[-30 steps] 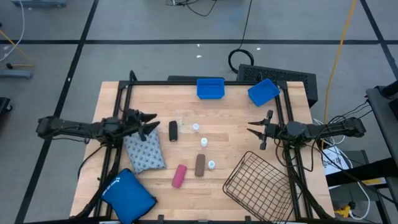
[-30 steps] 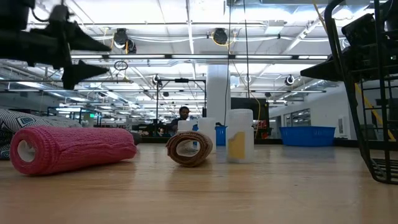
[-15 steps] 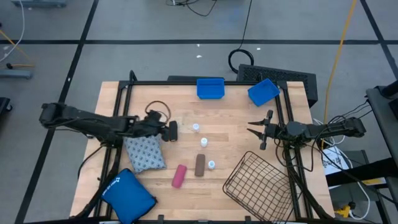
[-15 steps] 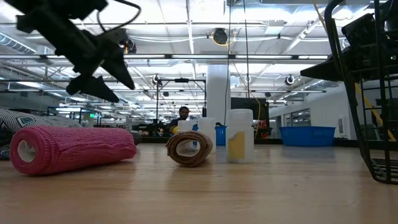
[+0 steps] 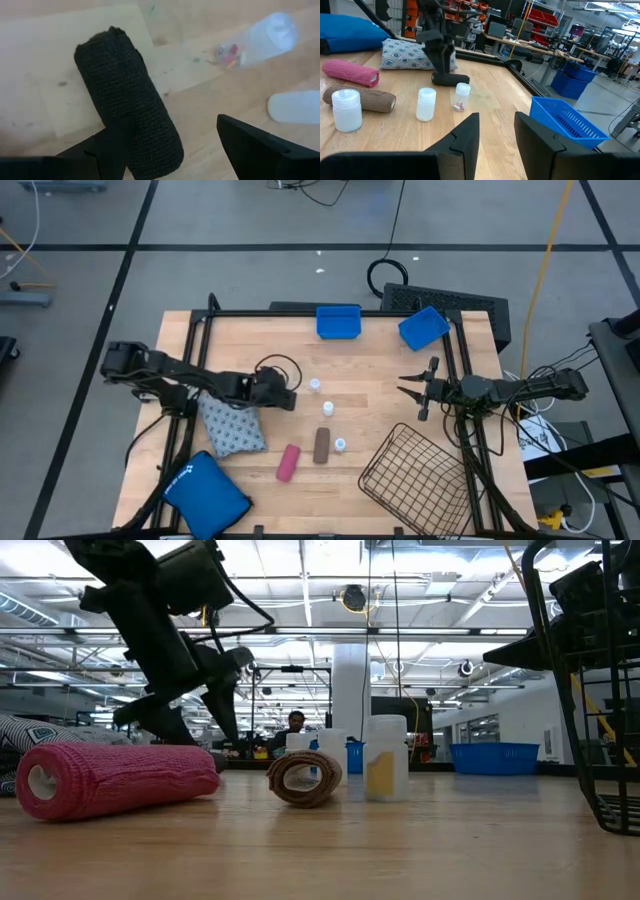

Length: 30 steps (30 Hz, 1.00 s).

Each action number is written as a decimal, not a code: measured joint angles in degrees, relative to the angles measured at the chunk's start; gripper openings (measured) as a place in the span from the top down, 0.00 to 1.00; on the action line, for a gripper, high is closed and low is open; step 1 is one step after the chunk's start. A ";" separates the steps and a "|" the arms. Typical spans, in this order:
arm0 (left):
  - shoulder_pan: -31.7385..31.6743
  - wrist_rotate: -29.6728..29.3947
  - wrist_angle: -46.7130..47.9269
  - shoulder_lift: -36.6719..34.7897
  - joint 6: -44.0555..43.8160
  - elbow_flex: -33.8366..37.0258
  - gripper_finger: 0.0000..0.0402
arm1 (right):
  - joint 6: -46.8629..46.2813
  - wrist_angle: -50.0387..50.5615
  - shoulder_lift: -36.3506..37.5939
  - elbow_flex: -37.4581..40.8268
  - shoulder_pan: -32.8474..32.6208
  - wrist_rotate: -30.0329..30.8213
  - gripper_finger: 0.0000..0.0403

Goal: Pick & Place Medicine items
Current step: Put the black rolled gauze into the left blue bin

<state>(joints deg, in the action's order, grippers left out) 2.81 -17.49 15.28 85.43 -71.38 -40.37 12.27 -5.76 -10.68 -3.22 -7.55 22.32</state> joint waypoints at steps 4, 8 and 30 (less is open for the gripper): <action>0.06 0.47 0.74 2.56 -2.13 -0.42 0.27 | 0.00 0.00 0.00 0.00 0.02 0.03 0.71; 0.04 0.31 2.77 3.27 -3.99 -0.43 0.27 | 0.00 0.00 0.01 0.01 0.00 0.01 0.71; -0.58 0.80 17.85 -2.92 -7.95 -2.08 0.27 | -0.01 -0.04 -0.01 0.02 0.00 0.07 0.71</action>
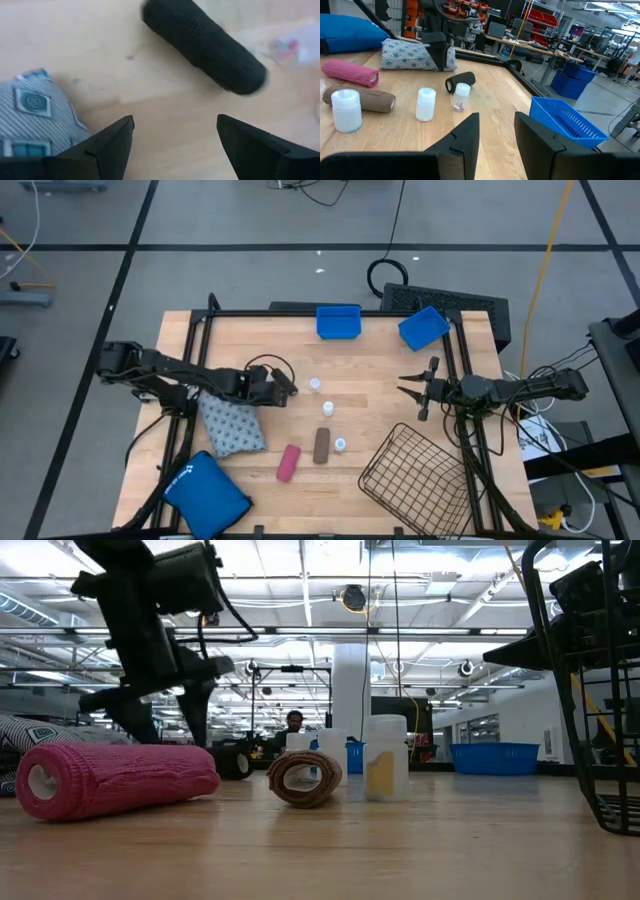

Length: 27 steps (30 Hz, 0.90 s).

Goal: Pick & Place Medicine items
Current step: Put the black rolled gauze into the left blue bin

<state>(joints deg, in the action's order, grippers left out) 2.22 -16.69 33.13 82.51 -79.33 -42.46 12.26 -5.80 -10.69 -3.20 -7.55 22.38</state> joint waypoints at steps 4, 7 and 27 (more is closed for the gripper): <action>0.02 -3.01 -0.31 1.99 4.96 0.02 0.27 | 0.01 0.00 -0.01 -0.02 0.00 0.01 0.71; -0.01 -3.18 -0.39 2.73 16.38 0.02 0.27 | 0.01 0.00 -0.01 -0.02 0.00 0.01 0.71; -1.63 -6.84 -13.24 3.14 99.99 -0.04 0.27 | 0.01 0.00 -0.01 -0.02 0.01 -0.01 0.71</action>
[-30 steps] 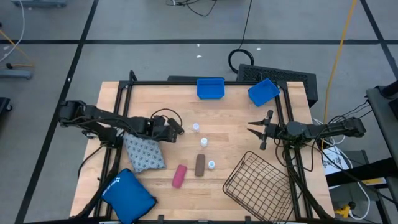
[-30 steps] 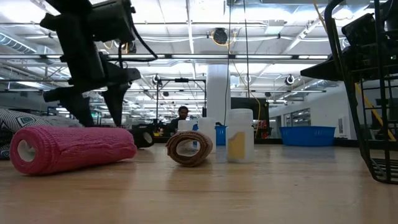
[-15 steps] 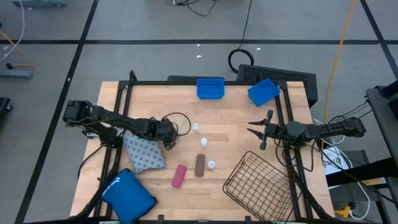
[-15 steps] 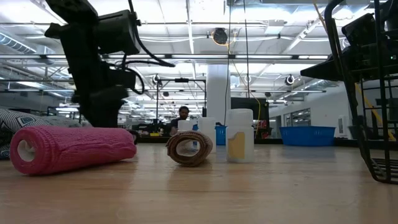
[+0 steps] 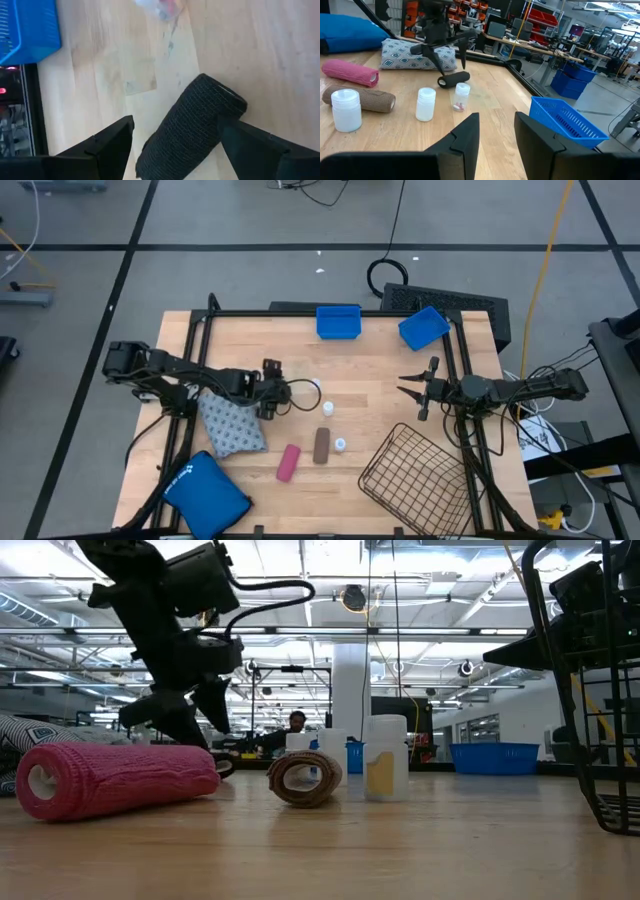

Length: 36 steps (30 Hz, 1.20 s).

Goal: Pick & Place Medicine items
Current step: Put the black rolled gauze into the left blue bin

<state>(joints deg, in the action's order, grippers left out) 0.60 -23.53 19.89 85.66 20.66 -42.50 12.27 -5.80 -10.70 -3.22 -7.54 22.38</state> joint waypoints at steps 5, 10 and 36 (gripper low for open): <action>-2.44 4.79 1.85 1.54 0.41 -0.07 0.27 | 0.00 0.01 0.04 0.00 -0.01 0.02 0.71; -4.77 5.46 4.26 4.33 3.22 -0.09 0.27 | 0.00 0.00 0.01 0.00 0.01 -0.01 0.71; -6.92 10.69 17.51 4.71 -23.63 -0.16 0.27 | 0.00 0.00 0.00 0.00 0.00 -0.01 0.71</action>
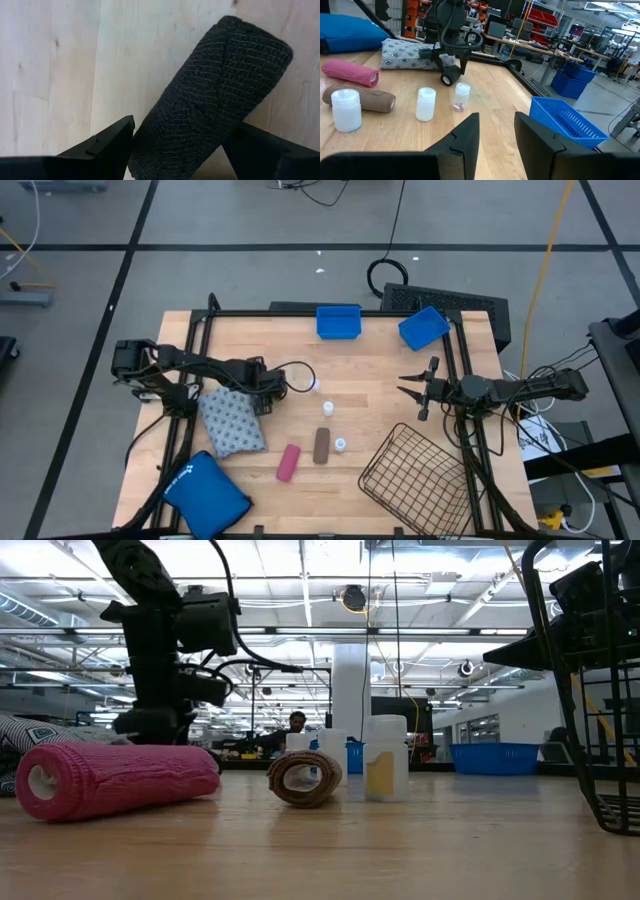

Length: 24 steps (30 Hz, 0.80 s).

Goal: Pick & Place Medicine items
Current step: Put the black rolled gauze into the left blue bin

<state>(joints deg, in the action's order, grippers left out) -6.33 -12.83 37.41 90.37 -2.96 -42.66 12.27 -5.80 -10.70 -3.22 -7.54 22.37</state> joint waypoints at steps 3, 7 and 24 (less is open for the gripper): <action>0.00 0.89 -0.01 0.00 0.60 0.05 0.29 | 0.00 0.00 0.00 0.01 -0.01 0.00 0.71; 0.02 1.92 -0.83 0.02 1.36 0.17 0.41 | 0.00 0.00 0.00 0.00 -0.01 0.00 0.71; 0.13 0.43 -2.87 -1.51 -10.73 -4.19 0.72 | 0.00 0.00 0.00 0.00 0.00 0.00 0.71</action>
<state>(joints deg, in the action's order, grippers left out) -6.20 -12.40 34.53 88.86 -13.69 -46.85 12.27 -5.80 -10.70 -3.22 -7.54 22.37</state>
